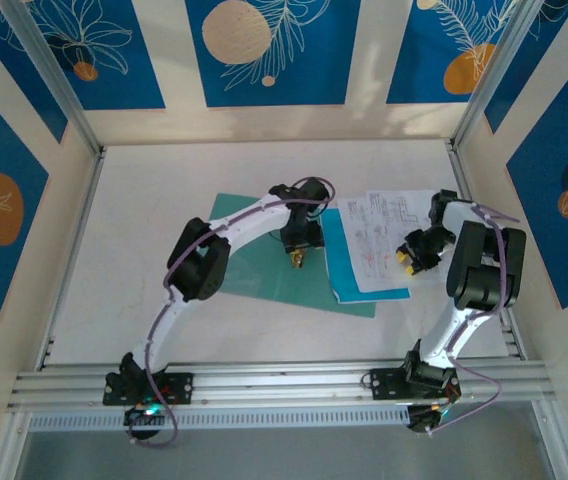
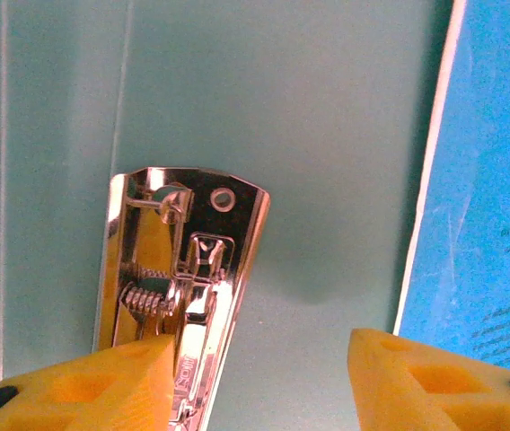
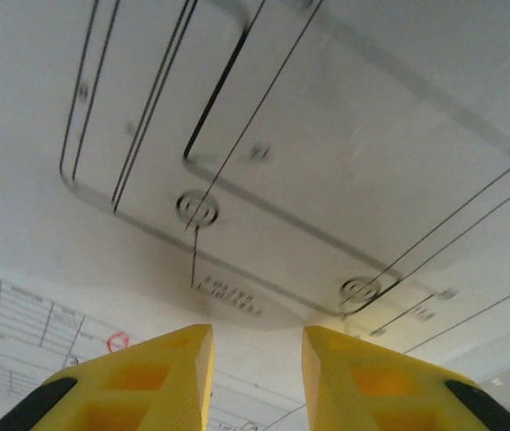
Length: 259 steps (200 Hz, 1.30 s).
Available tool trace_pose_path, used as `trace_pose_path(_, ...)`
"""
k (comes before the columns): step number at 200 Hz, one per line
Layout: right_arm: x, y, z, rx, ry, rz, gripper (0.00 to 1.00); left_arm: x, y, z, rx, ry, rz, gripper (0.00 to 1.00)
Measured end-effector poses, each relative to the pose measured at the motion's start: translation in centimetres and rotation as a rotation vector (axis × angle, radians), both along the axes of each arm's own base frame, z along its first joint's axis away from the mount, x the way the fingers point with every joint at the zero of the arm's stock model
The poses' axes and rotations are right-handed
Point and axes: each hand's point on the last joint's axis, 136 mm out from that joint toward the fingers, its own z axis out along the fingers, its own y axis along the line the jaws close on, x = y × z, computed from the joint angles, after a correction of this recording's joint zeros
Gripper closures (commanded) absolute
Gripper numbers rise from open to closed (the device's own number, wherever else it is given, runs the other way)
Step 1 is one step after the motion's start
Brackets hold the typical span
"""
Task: Put the files into the folder
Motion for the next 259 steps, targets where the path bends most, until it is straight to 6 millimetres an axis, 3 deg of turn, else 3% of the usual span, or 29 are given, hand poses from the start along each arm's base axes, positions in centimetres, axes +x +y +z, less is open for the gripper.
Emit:
trace_pose_path(65,-0.9,4.1,-0.3,0.005,0.036,0.114,0.67,1.2,0.7,0.4,-0.164,0.004,0.186,0.49)
trace_pose_path(145,-1.8,7.6,-0.4,0.025,0.064,0.170,0.67,1.3,0.4,1.0,-0.199,-0.002,0.198,0.45)
trace_pose_path(184,-1.6,7.8,0.5,0.034,0.045,0.165,0.66,2.1,0.3,2.8,-0.173,-0.053,0.166,0.40)
trace_pose_path(223,0.3,7.1,4.3,0.032,-0.091,0.146,0.66,2.4,-0.2,4.7,-0.172,-0.094,0.144,0.42)
trace_pose_path(243,0.9,4.8,4.9,0.037,-0.124,0.086,0.66,2.3,-2.1,5.8,-0.241,-0.098,0.113,0.43)
trace_pose_path(259,1.0,2.7,4.6,0.040,-0.120,0.028,0.66,2.6,-5.1,7.4,-0.330,-0.118,0.066,0.45)
